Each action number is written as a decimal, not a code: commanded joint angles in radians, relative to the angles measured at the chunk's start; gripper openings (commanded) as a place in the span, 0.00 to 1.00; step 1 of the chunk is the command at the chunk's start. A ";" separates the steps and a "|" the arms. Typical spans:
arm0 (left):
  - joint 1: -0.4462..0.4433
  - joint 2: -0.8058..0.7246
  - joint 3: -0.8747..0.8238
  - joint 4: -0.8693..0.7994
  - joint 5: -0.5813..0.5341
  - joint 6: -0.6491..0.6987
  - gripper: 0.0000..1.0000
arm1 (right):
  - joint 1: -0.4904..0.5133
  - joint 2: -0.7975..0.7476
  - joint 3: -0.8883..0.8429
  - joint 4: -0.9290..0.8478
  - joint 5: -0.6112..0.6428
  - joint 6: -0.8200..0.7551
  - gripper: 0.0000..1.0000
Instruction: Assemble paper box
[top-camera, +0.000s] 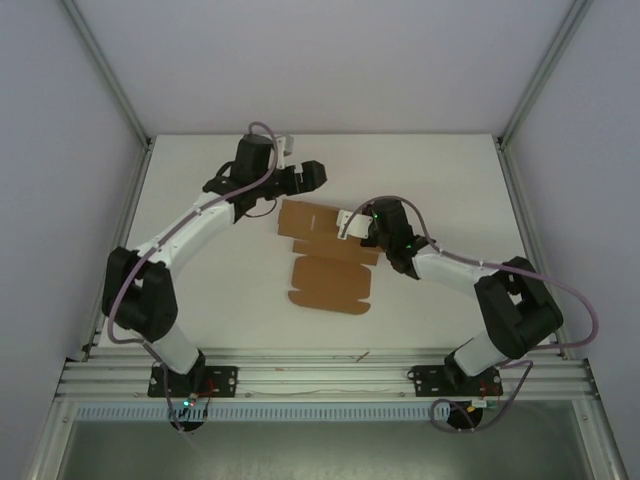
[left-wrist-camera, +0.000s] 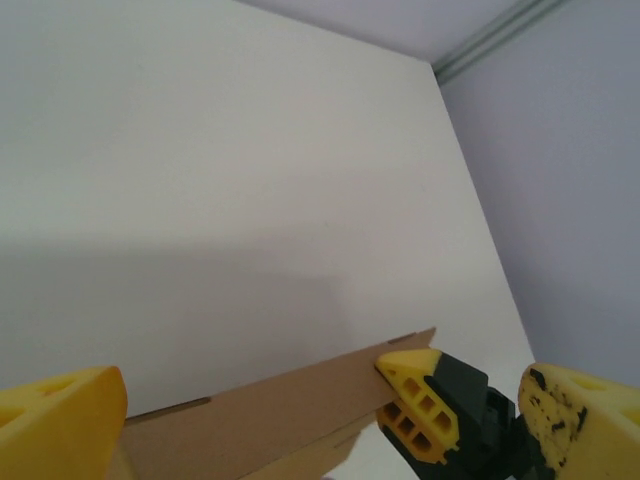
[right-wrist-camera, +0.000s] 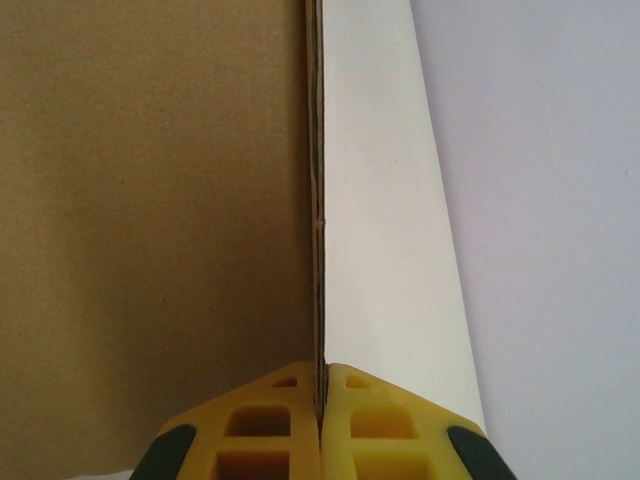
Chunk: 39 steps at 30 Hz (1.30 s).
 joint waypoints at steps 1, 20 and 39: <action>0.005 0.033 0.022 -0.042 0.132 0.008 1.00 | 0.005 -0.024 0.024 0.038 0.021 -0.031 0.00; -0.037 0.057 -0.079 0.027 0.210 -0.031 0.98 | 0.004 -0.026 0.046 0.054 0.058 0.065 0.00; -0.051 0.145 -0.126 0.344 0.405 -0.262 0.65 | 0.049 0.014 0.023 0.137 0.033 0.032 0.00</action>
